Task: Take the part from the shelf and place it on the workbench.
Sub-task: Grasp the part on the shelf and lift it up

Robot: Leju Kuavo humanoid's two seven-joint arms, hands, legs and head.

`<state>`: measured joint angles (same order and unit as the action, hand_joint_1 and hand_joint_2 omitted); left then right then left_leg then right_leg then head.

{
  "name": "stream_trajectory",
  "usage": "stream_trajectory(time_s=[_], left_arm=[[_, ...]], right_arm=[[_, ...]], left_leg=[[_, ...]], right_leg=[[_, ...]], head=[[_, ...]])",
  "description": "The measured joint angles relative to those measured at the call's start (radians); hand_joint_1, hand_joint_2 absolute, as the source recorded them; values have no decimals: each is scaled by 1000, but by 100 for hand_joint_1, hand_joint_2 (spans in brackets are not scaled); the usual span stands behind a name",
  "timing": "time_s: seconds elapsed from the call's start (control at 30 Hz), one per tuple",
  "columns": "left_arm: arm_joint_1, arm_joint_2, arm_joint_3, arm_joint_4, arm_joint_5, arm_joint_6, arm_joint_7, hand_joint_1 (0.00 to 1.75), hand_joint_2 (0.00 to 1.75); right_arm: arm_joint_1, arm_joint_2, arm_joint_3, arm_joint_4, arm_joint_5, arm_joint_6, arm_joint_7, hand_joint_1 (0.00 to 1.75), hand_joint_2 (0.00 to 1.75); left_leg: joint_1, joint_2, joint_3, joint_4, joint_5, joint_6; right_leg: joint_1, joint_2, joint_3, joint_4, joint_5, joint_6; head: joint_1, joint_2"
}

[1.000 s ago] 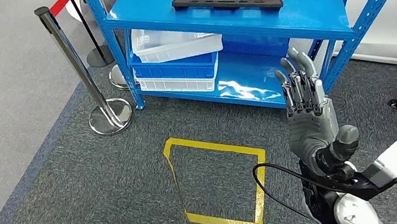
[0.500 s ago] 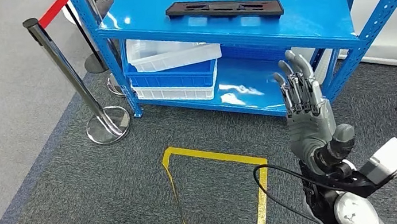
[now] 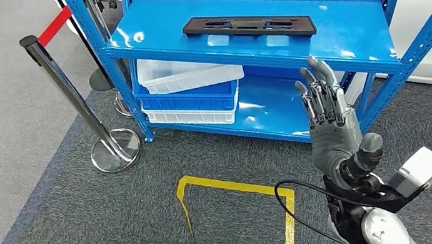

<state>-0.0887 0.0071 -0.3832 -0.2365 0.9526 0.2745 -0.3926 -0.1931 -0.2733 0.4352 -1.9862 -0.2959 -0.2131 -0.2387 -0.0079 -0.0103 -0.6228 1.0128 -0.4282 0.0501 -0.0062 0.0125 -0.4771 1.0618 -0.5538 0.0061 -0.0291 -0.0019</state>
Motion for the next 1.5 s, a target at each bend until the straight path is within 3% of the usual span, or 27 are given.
stream_trajectory(time_s=[0.03,0.13,0.17,0.2,0.23,0.3,0.33,0.37,0.47,0.53,0.67,0.7,0.77,0.8,0.87,0.9,0.97,1.03,1.1,1.17,1.2,1.23,1.3,1.37,1.4,1.47,1.5], left_arm=[[-1,0,0,0,0,0,0,0,0],[-5,-1,0,0,1,0,0,0,0],[-4,-1,0,0,1,0,0,0,0],[-3,-1,-1,0,1,0,0,0,0],[-1,-1,-1,0,2,-1,0,0,0],[0,-2,-1,1,2,0,0,0,0],[-1,-2,-1,1,2,0,0,0,0],[-1,-2,-1,2,2,0,0,0,0],[-3,-2,-1,2,2,0,2,0,0],[-6,-3,-2,2,2,1,5,0,0],[-9,-5,-3,2,2,2,9,0,0],[-8,-5,-3,2,2,3,10,0,0],[-6,-5,-3,2,2,4,13,0,0],[-5,-4,-3,2,2,4,14,0,0],[-5,-3,-4,2,4,5,18,0,0],[-5,-2,-4,3,4,5,20,0,0],[-7,-1,-5,3,6,4,22,0,0],[-7,-1,-6,3,7,3,24,0,0],[-8,-1,-8,3,8,0,28,0,0],[-8,0,-9,3,8,-3,33,0,0],[-8,1,-9,3,9,-5,35,0,0],[-8,1,-10,3,10,-6,37,0,0],[-8,0,-10,3,11,-9,38,0,0],[-9,0,-11,3,12,-11,38,0,0],[-9,0,-13,3,12,-11,38,0,0],[-9,1,-15,3,12,-11,38,0,0],[-9,1,-16,3,13,-11,38,0,0]], right_arm=[[-2,0,0,0,-2,0,0,0,0],[-1,0,0,4,-10,2,-1,0,0],[0,0,0,6,-13,3,-1,0,0],[1,0,0,8,-14,5,-1,0,0],[1,0,-1,9,-15,5,-1,0,0],[2,0,-1,12,-15,6,-1,0,0],[3,0,-1,14,-16,6,-1,0,0],[5,0,0,16,-17,7,-1,0,0],[3,0,-1,18,-28,10,-3,0,0],[0,0,-2,18,-35,13,-4,0,0],[0,0,-2,21,-51,15,-5,0,0],[0,0,-3,22,-53,15,-5,0,0],[0,0,-3,23,-56,15,-6,0,0],[-1,0,-3,24,-59,15,-7,0,0],[-3,0,-3,25,-65,16,-10,0,0],[-4,0,-2,26,-67,16,-11,0,0],[-4,1,-3,28,-69,17,-13,0,0],[-5,1,-4,30,-69,16,-14,0,0],[-7,1,-5,31,-70,16,-14,0,0],[-7,2,-5,34,-71,16,-14,0,0],[-6,2,-5,36,-73,15,-14,0,0],[-6,2,-5,37,-76,15,-14,0,0],[-7,2,-5,39,-80,15,-14,0,0],[-10,2,-5,40,-83,14,-14,0,0],[-10,2,-5,40,-83,14,-14,0,0],[-11,2,-5,40,-83,13,-14,0,0],[-11,2,-5,40,-83,13,-14,0,0]], left_leg=[[3,0,15,-6,-4,4],[4,-1,41,-9,-27,11],[4,-2,52,-9,-37,9],[6,-4,66,-9,-49,7],[8,-5,82,-8,-61,4],[10,-8,107,-3,-88,-6],[10,-9,113,2,-100,-13],[9,-11,116,6,-109,-21],[10,-11,120,13,-121,-37],[12,-6,90,72,-132,-47],[17,2,-53,277,-195,-64],[18,3,-68,276,-181,-64],[18,-7,-52,179,-91,-58],[18,-26,-36,116,-46,-52],[17,-65,-15,31,-9,-38],[15,-75,-13,20,-12,-32],[15,-58,-2,4,-5,-25],[19,-30,12,-13,0,-17],[18,-4,18,-21,0,-9],[15,21,19,-17,-5,-4],[14,33,19,-14,-8,-4],[14,44,19,-11,-11,-5],[12,64,19,-1,-19,-11],[9,80,19,11,-27,-20],[7,87,19,14,-29,-24],[8,100,20,15,-32,-33],[10,94,19,20,-39,-38]], right_leg=[[-1,-1,-20,40,-12,4],[-7,-3,-141,203,-72,15],[-10,-3,-173,228,-80,19],[-12,-3,-190,220,-68,22],[-14,-3,-194,183,-33,25],[-18,-4,-190,69,75,27],[-18,-4,-189,30,112,22],[-16,-3,-191,9,134,15],[-15,0,-183,2,132,-9],[-18,2,-164,-10,127,-18],[-19,16,-138,-20,111,-27],[-19,25,-131,-20,107,-27],[-19,47,-116,-20,98,-25],[-19,57,-110,-21,94,-22],[-23,79,-110,-20,90,-14],[-25,90,-112,-21,90,-7],[-27,106,-114,-23,88,7],[-21,69,-125,4,65,15],[-16,13,-172,104,8,18],[-16,-1,-226,210,-34,22],[-16,-3,-233,225,-30,23],[-16,-6,-220,199,-6,23],[-11,-36,-157,77,54,17],[-4,-63,-113,-11,83,6],[0,-66,-110,-22,83,2],[0,-44,-112,-24,90,-8],[-2,-35,-112,-28,94,-13]], head=[[1,0],[2,0],[2,0],[2,0],[2,0],[2,0],[2,0],[0,0],[-1,0],[-4,0],[-5,0],[-5,0],[-5,0],[-5,0],[-4,0],[-3,0],[-4,0],[-1,0],[4,0],[6,0],[6,0],[6,0],[6,0],[5,0],[5,0],[5,0],[5,0]])
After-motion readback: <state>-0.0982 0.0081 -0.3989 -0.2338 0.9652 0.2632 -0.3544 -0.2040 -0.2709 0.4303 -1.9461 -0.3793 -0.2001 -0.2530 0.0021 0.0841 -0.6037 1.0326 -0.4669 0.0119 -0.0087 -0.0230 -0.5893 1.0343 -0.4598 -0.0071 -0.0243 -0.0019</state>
